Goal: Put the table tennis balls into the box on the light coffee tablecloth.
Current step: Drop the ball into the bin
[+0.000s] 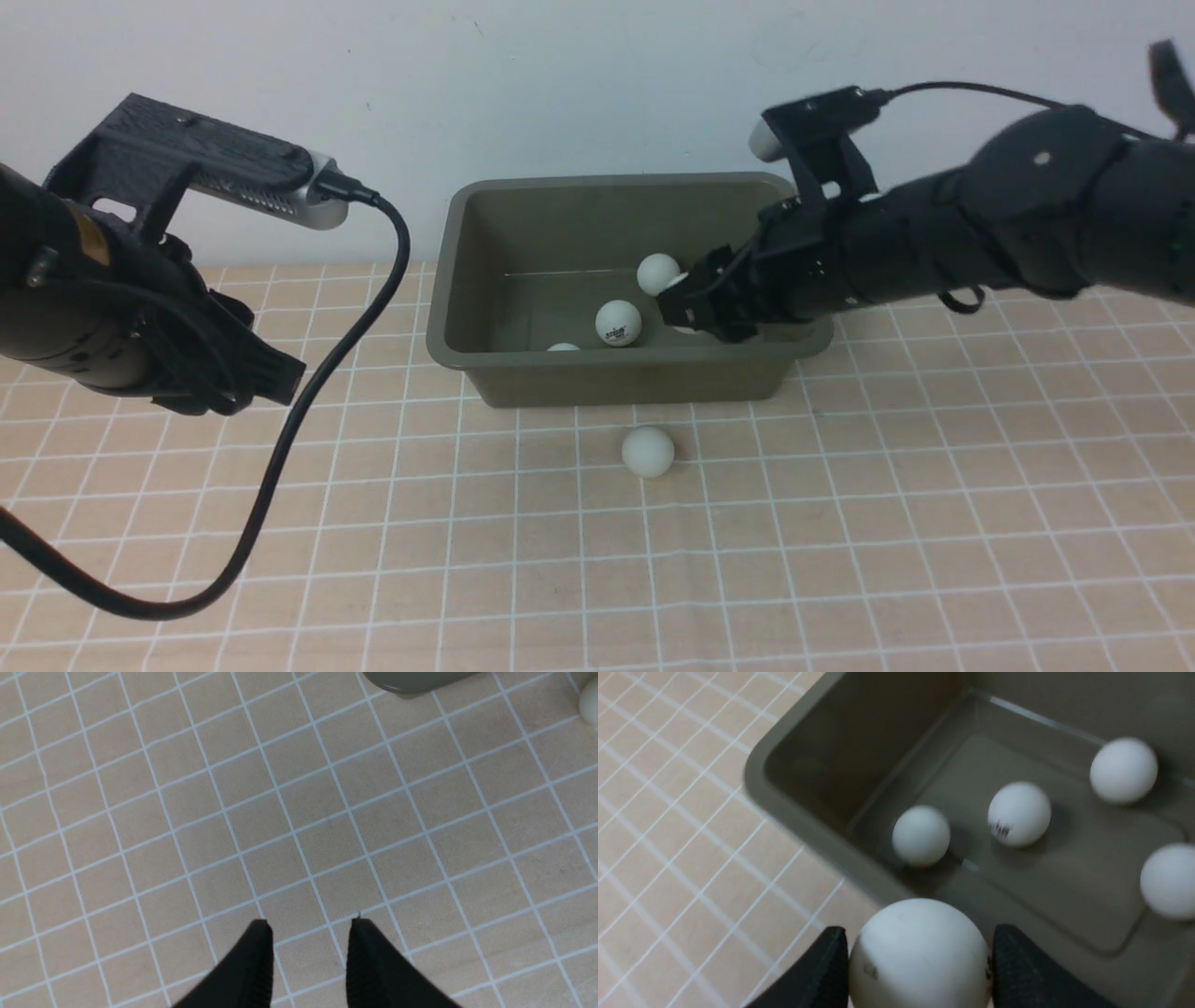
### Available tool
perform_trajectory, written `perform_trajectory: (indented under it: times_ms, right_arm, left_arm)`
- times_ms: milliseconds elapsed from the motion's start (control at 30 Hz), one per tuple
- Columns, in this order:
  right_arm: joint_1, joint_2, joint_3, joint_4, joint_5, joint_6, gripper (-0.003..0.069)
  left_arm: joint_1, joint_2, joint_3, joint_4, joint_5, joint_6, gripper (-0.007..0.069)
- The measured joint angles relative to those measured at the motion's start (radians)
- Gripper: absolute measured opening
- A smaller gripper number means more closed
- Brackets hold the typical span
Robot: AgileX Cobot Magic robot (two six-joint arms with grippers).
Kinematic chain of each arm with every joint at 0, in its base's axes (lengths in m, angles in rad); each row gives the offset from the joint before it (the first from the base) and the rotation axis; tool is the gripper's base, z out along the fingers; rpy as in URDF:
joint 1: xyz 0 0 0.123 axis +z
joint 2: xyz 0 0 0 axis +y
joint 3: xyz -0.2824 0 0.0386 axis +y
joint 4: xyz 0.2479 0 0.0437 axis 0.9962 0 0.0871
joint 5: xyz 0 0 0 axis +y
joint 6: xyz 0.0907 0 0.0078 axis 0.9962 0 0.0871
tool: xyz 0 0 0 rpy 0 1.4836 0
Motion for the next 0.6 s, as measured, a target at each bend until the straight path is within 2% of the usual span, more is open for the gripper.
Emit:
perform_trajectory:
  times_ms: [133,333,533,600]
  right_arm:
    - [-0.02,0.14,-0.143,-0.001,0.012,0.0,0.0359]
    - [-0.053,0.232,-0.227,-0.003,0.017,0.0,0.0359]
    - [-0.064,0.233,-0.233,-0.007,0.04,0.019,0.0477]
    - [-0.064,0.208,-0.233,-0.014,0.048,0.02,0.049]
  left_arm:
    - [0.0,0.0,0.0,0.0,0.001,0.0,0.0172]
    - [0.0,0.0,0.0,0.0,0.004,0.003,0.0172]
    - [0.0,0.0,0.0,0.0,0.004,0.003,0.0172]
    - [0.0,0.0,0.0,0.0,0.004,0.003,0.0172]
